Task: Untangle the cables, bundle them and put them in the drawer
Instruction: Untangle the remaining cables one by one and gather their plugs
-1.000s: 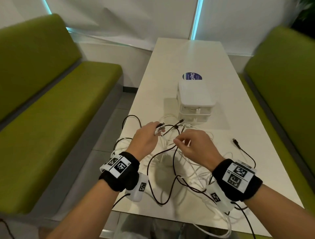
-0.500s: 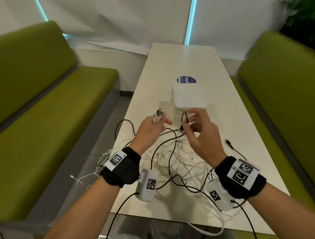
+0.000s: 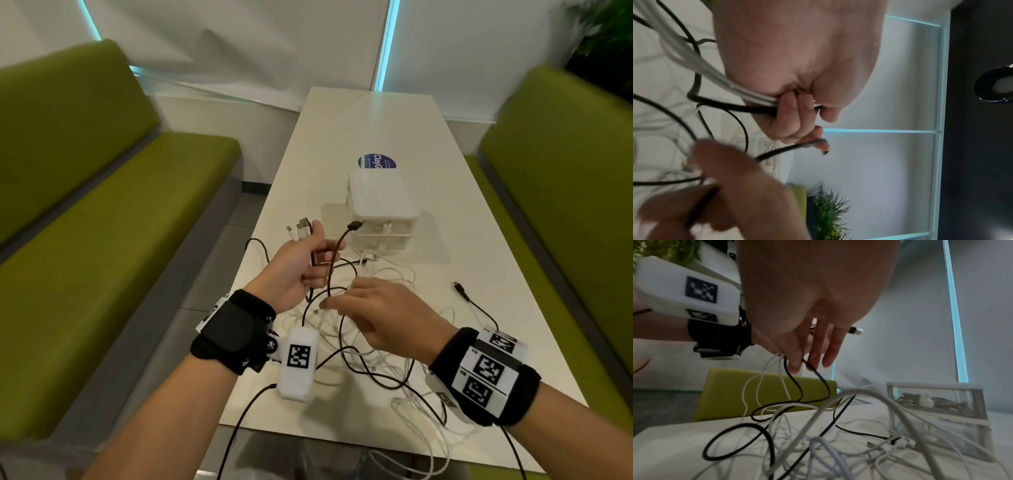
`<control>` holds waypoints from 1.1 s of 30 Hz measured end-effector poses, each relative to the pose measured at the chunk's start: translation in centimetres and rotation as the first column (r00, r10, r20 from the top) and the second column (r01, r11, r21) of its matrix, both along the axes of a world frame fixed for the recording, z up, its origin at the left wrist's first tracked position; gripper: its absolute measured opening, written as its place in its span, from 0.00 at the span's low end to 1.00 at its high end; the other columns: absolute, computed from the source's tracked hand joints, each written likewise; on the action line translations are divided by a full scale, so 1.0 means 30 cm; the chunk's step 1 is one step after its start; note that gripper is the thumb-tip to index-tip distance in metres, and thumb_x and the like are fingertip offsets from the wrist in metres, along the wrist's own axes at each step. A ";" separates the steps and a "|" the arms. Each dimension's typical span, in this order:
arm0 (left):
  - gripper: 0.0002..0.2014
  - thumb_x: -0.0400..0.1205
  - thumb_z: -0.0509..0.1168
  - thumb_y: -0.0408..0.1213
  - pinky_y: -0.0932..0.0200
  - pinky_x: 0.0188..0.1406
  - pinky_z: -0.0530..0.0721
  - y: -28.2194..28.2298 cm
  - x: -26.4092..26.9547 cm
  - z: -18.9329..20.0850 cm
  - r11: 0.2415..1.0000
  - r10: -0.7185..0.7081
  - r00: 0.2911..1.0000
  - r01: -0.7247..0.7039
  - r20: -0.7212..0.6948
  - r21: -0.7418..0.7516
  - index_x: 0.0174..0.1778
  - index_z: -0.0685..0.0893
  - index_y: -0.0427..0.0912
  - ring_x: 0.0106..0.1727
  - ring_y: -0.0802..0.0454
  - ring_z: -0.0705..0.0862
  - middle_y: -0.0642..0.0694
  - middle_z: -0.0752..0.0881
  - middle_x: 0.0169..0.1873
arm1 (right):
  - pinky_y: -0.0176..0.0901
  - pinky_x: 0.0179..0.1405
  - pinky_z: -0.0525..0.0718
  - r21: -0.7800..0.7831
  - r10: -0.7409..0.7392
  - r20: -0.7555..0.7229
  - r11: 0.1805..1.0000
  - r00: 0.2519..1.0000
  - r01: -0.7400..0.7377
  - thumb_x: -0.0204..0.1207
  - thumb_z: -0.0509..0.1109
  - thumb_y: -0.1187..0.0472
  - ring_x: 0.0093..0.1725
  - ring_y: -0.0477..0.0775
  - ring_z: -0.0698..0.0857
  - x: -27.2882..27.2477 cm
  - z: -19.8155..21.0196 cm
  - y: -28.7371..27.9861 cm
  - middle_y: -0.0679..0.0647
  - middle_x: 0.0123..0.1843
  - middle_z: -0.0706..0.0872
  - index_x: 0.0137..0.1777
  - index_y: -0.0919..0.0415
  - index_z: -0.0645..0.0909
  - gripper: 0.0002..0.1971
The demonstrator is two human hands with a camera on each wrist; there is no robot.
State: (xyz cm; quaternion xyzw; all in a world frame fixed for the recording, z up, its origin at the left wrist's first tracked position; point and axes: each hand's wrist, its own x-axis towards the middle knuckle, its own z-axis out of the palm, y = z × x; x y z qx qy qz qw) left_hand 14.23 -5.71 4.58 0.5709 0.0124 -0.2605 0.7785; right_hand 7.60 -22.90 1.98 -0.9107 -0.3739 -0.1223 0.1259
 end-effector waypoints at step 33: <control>0.29 0.88 0.49 0.51 0.60 0.23 0.67 0.030 -0.051 0.001 0.994 0.035 0.944 0.003 0.329 -0.113 0.43 0.90 0.36 0.20 0.54 0.59 0.49 0.62 0.15 | 0.41 0.38 0.80 0.298 -0.189 -0.668 0.818 0.720 0.491 0.79 0.68 0.67 0.39 0.52 0.85 0.055 -0.016 -0.004 0.52 0.36 0.86 0.47 0.48 0.64 0.16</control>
